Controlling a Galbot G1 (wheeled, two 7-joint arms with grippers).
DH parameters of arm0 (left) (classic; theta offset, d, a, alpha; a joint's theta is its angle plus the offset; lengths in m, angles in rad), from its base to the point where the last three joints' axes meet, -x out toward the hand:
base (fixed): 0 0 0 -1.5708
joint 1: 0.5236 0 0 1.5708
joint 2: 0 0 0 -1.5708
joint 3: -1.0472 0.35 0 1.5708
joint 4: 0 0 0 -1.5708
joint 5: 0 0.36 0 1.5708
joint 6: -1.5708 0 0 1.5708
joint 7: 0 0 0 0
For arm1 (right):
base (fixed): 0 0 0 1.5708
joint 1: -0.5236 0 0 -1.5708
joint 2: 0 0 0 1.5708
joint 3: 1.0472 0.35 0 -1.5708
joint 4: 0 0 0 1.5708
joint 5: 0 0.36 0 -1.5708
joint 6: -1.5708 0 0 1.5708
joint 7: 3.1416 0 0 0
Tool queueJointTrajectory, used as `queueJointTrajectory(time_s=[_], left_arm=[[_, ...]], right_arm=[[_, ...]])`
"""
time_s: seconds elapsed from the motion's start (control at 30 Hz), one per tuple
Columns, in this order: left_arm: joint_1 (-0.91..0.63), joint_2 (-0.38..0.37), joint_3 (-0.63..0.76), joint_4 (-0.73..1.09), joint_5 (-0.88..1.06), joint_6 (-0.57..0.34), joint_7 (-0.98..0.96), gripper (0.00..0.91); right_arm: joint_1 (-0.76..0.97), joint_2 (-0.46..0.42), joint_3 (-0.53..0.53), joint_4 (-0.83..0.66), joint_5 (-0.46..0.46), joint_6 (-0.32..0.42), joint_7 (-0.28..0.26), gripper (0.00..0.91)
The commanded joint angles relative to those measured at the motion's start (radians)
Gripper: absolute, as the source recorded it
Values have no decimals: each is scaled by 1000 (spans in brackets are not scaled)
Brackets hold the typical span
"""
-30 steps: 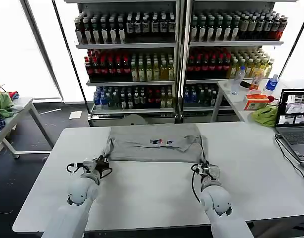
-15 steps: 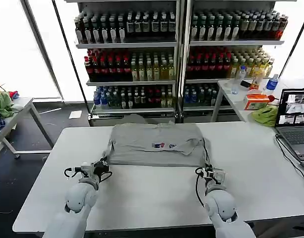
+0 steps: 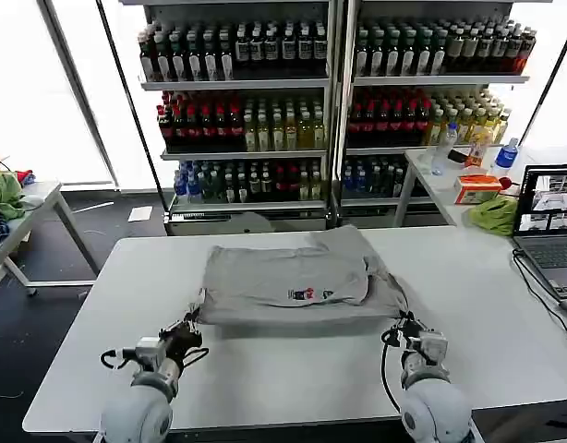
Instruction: Fold and organize the clothes.
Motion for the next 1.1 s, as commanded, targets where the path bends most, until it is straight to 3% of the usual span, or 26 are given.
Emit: queueJointTrajectory(time_s=[0.03, 0.33, 0.37, 0.4, 0.43, 0.47, 0.9, 1.1], left_arm=[[292, -15, -28, -237, 33, -20, -6, 0], [386, -31, -34, -247, 87, -55, 0, 10], [388, -36, -31, -243, 96, -59, 0, 232], [388, -39, -29, -232, 99, -61, -1, 625], [387, -42, -29, -229, 99, -61, -1, 846], [387, -47, -31, -214, 99, -61, -9, 907], [435, -49, -22, -232, 99, -65, -23, 907], [397, -53, -44, -318, 73, -36, -24, 907]], right_arm=[[-166, -27, 10, 114, -1, 2, 38, 0], [-241, -21, 7, 146, -41, 1, 52, 0], [-247, -18, 6, 143, -55, 1, 54, 0], [-252, -17, 5, 142, -60, 1, 55, 302], [-256, -17, 5, 141, -61, 1, 57, 736], [-264, -17, 5, 143, -62, 1, 60, 907], [-333, 2, 12, 183, -94, 3, 113, 907], [-339, 5, 81, 265, -70, 2, 110, 907]])
